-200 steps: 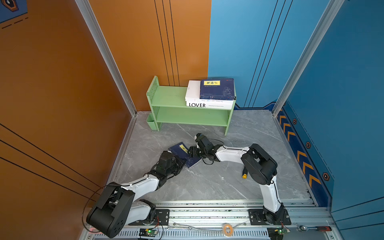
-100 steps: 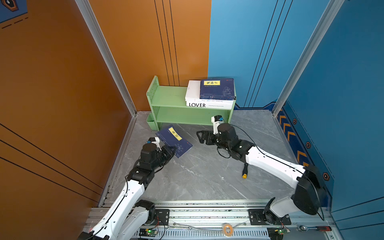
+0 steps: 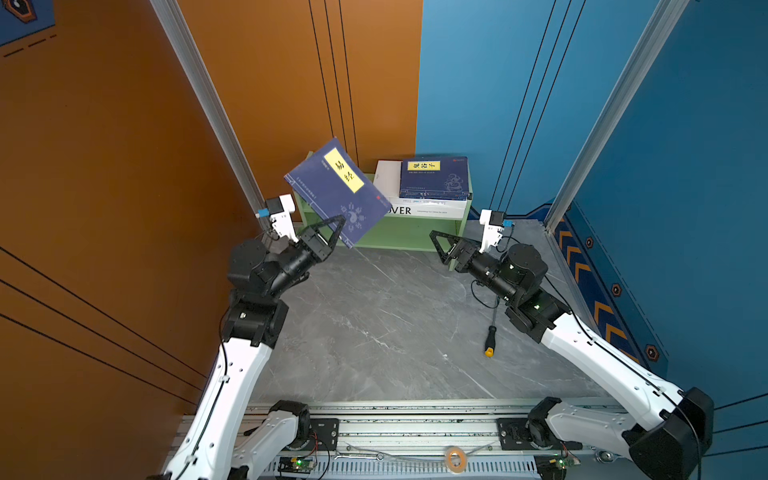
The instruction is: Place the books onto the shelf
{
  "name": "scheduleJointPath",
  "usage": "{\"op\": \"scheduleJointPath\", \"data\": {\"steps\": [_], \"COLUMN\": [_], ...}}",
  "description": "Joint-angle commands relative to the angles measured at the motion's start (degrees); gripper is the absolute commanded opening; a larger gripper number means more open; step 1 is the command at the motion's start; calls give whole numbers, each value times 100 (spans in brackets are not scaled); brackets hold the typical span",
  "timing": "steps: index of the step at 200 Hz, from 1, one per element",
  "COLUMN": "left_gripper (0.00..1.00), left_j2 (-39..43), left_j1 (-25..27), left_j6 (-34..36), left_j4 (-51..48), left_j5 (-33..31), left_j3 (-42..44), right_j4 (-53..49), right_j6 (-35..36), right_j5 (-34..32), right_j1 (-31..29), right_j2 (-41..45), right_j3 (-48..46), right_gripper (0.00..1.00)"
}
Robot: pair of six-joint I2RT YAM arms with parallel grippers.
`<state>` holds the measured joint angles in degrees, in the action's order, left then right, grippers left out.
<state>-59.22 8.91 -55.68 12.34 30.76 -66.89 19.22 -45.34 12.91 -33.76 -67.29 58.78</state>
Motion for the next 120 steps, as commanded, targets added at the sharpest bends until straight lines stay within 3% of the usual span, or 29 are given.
{"op": "scheduleJointPath", "data": {"steps": [1,26,45,85,120], "left_gripper": [0,0,1,0,0], "left_j2": [-574,-1184,-1592,-2102,-2268], "left_j1": [209,742,1083,1406,1560], "left_j6": [-534,-449,-428,-815,-1042], "left_j4": [1670,2060,2207,2861,3200], "left_j5": [86,-304,-387,-633,-865], "left_j3": [-419,-886,-1226,-1347,-1283], "right_j4": [1543,2286,2266,2451,2714], "right_j6": [-783,-1168,-1204,-1354,-1482], "right_j5": [719,892,950,808,374], "right_j1": [-37,-112,-198,-285,-341], "right_j2": [-111,-488,-813,-1340,-1706], "right_j3": [-38,247,641,1156,1452], "right_gripper": [100,100,99,94,76]}}
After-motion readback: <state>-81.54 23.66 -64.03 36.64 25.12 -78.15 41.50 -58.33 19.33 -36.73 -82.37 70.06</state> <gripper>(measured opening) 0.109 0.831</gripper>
